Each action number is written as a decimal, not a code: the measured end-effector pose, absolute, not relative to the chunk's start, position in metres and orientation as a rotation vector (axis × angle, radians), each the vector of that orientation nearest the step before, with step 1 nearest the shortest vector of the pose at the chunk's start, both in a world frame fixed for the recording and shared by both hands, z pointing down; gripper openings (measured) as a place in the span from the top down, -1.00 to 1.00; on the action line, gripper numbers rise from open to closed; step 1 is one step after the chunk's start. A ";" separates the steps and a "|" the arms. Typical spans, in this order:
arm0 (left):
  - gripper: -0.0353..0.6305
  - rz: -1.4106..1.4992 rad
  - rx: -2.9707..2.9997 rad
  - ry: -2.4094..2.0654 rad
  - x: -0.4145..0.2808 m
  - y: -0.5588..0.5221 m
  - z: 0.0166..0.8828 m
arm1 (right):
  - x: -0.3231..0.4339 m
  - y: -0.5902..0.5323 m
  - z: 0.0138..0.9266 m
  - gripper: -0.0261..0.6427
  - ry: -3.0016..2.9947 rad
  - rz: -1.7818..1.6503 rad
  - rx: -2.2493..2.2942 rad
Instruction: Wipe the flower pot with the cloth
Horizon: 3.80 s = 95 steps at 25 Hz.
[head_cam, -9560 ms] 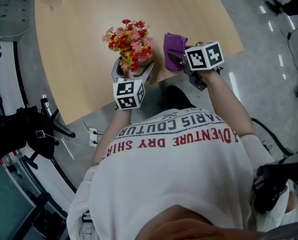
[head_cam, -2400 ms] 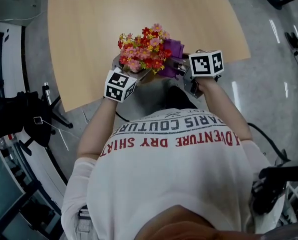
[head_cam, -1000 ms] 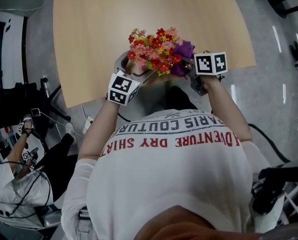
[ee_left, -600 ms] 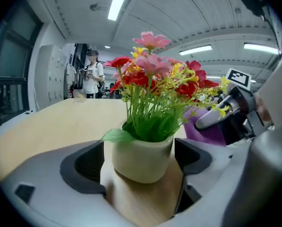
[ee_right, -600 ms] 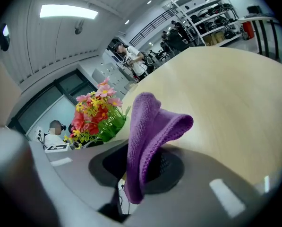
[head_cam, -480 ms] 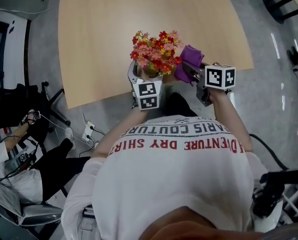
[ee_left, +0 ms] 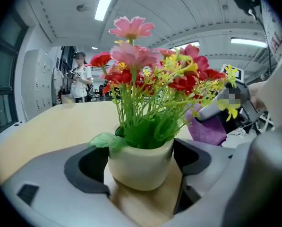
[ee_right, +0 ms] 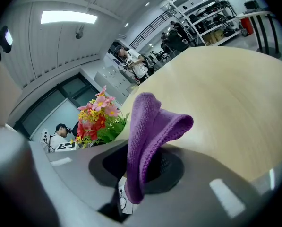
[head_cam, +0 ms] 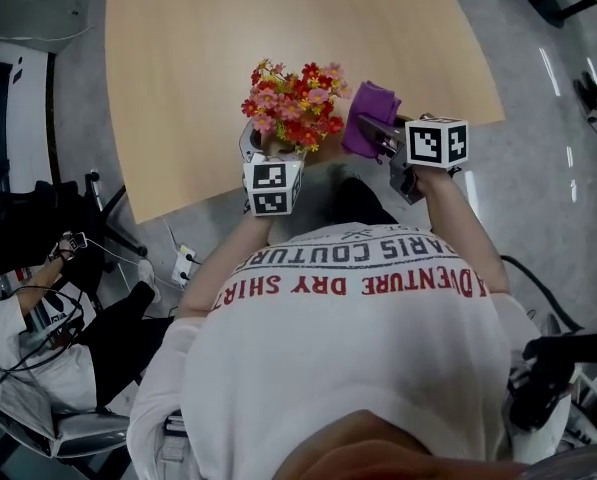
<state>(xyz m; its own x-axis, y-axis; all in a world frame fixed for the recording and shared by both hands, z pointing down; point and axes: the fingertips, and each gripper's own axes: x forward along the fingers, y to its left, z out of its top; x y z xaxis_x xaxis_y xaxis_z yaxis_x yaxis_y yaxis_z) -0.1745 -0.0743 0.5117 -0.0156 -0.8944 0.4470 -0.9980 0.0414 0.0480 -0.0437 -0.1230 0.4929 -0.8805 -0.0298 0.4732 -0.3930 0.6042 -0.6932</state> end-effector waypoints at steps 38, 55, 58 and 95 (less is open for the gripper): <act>-0.43 0.528 2.291 -1.557 -0.176 -0.076 0.492 | -0.103 -0.124 0.528 0.74 -2.176 1.097 0.122; -0.45 0.266 1.814 -2.074 -0.170 -0.061 0.499 | -0.059 -0.129 0.508 0.74 -2.308 1.165 0.197; -0.45 0.276 1.709 -2.146 -0.171 -0.062 0.507 | -0.060 -0.131 0.506 0.74 -2.317 1.145 0.176; -0.47 0.428 2.158 -1.824 -0.184 -0.083 0.508 | -0.123 -0.118 0.504 0.74 -2.284 1.188 -0.307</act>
<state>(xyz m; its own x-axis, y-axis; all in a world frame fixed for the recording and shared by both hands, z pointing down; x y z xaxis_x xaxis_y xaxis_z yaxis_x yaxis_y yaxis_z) -0.1835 -0.0833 0.5082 0.1577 -0.9026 0.4005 -0.9866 -0.1616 0.0242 -0.1231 -0.1185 0.5037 -0.8273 0.4323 0.3586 -0.0454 0.5849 -0.8098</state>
